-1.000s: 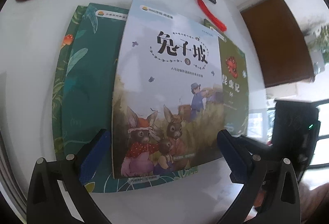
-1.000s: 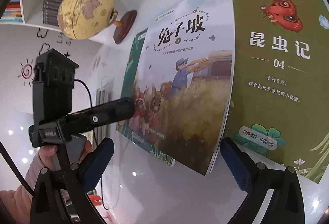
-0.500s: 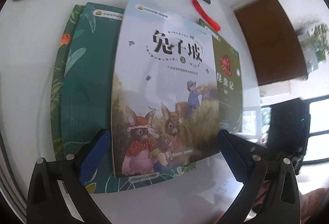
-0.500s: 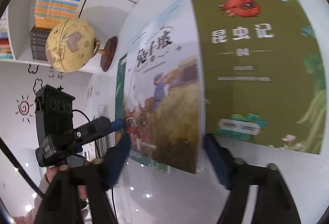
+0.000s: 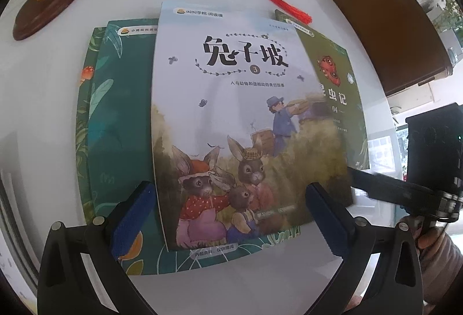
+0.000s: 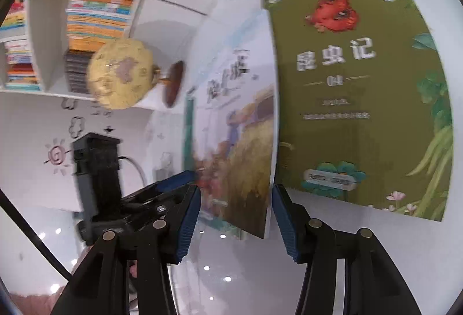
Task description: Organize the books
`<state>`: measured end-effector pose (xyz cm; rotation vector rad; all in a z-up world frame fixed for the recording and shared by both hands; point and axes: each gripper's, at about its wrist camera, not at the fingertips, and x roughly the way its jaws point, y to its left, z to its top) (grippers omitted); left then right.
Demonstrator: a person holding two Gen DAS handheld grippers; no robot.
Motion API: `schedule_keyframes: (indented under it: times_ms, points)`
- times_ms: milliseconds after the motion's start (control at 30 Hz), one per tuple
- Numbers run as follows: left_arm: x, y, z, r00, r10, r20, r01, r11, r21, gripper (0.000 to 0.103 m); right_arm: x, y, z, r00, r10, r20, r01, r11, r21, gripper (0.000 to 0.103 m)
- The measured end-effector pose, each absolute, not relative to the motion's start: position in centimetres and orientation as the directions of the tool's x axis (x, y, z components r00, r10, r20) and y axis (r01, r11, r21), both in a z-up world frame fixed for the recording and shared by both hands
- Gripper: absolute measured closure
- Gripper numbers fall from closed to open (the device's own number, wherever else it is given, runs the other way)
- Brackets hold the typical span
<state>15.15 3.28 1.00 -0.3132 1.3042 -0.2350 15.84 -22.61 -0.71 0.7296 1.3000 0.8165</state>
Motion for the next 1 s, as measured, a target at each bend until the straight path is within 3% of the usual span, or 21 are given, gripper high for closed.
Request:
schedule_keyframes:
  times_ms: [100,200,333,367,400,433,700,1000]
  points:
    - [15.0,3.5,1.0,0.255,-0.357,-0.899,0.003,0.93,-0.368,0.001,15.7,-22.1,-0.2,0.003,0.915,-0.403,-0.16,0.399,0.903,0.052]
    - [14.9,3.5,1.0,0.26,-0.366,-0.893,0.001,0.925,-0.379,0.001,15.8,-20.3,-0.3,-0.038,0.88,-0.473,-0.221,0.454,0.863,0.052]
    - [14.6,3.3,1.1,0.268,-0.381,-0.885,0.004,0.919,-0.394,0.001,16.4,-19.6,-1.4,0.007,0.871,-0.491,-0.16,0.485,0.859,0.057]
    - [14.5,3.3,1.2,0.271,-0.384,-0.883,0.004,0.917,-0.398,0.001,16.6,-19.5,-1.5,0.025,0.86,-0.51,-0.149,0.507,0.849,0.07]
    - [14.5,3.3,1.2,0.274,-0.389,-0.88,0.002,0.915,-0.404,0.001,16.9,-19.3,-1.8,0.039,0.841,-0.539,-0.134,0.539,0.831,0.089]
    - [14.5,3.4,1.2,0.278,-0.396,-0.875,-0.003,0.911,-0.413,0.001,17.3,-19.2,-2.1,0.047,0.827,-0.56,-0.115,0.562,0.819,0.094]
    - [14.9,5.4,1.1,0.304,-0.475,-0.826,-0.111,0.843,-0.526,0.001,17.3,-21.3,-3.6,0.073,0.896,-0.438,0.035,0.436,0.899,0.099]
    - [15.0,5.3,1.3,0.297,-0.474,-0.829,-0.141,0.837,-0.528,0.001,16.0,-24.3,-4.8,0.086,0.946,-0.312,0.232,0.285,0.93,0.099]
